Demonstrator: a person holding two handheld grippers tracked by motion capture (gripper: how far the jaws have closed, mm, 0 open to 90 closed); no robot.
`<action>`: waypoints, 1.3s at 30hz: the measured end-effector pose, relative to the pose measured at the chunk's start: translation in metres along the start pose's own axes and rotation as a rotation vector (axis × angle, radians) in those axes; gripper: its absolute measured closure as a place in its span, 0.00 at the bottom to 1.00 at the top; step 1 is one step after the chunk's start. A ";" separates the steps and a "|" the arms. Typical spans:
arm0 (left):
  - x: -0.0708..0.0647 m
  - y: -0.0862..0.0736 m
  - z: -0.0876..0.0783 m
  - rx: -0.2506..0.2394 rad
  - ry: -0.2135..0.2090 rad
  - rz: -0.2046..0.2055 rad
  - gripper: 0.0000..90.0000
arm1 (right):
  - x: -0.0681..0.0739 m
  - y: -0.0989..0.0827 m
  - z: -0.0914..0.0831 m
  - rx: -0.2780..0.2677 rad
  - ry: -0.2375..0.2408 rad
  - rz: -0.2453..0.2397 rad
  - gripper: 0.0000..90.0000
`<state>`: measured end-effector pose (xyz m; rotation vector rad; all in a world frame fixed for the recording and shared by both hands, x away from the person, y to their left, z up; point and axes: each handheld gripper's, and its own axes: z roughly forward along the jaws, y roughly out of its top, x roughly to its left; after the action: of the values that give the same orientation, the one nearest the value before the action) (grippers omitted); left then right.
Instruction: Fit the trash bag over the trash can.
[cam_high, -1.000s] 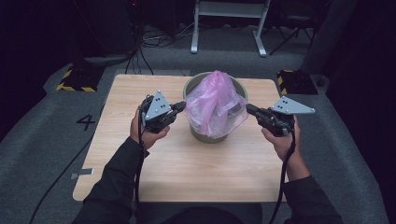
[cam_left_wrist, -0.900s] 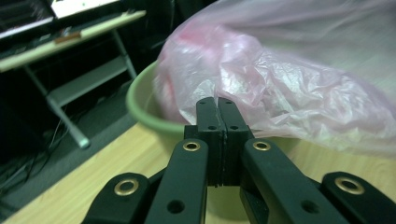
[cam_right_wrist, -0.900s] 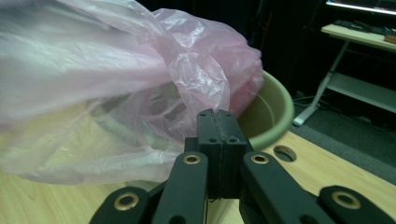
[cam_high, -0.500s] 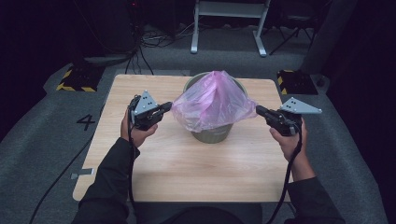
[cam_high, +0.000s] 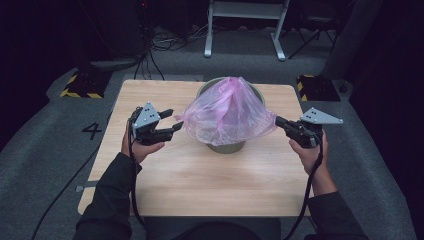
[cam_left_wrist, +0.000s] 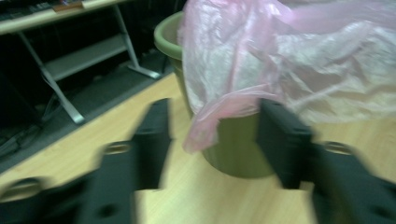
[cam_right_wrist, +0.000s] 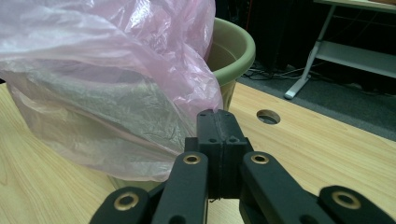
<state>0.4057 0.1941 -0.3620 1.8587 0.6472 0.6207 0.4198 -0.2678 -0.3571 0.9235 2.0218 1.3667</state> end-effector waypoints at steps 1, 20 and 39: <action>-0.003 0.000 -0.003 -0.013 -0.008 -0.002 0.34 | 0.000 0.000 0.000 -0.001 0.001 0.000 1.00; -0.085 0.041 0.025 0.055 -0.115 0.266 0.40 | 0.009 0.009 0.006 0.007 0.024 -0.027 1.00; -0.063 0.062 0.009 -0.011 -0.088 0.311 1.00 | 0.007 0.014 0.003 0.019 0.009 -0.045 1.00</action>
<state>0.3755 0.1248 -0.3147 1.9820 0.2974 0.7354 0.4211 -0.2575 -0.3451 0.8765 2.0530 1.3317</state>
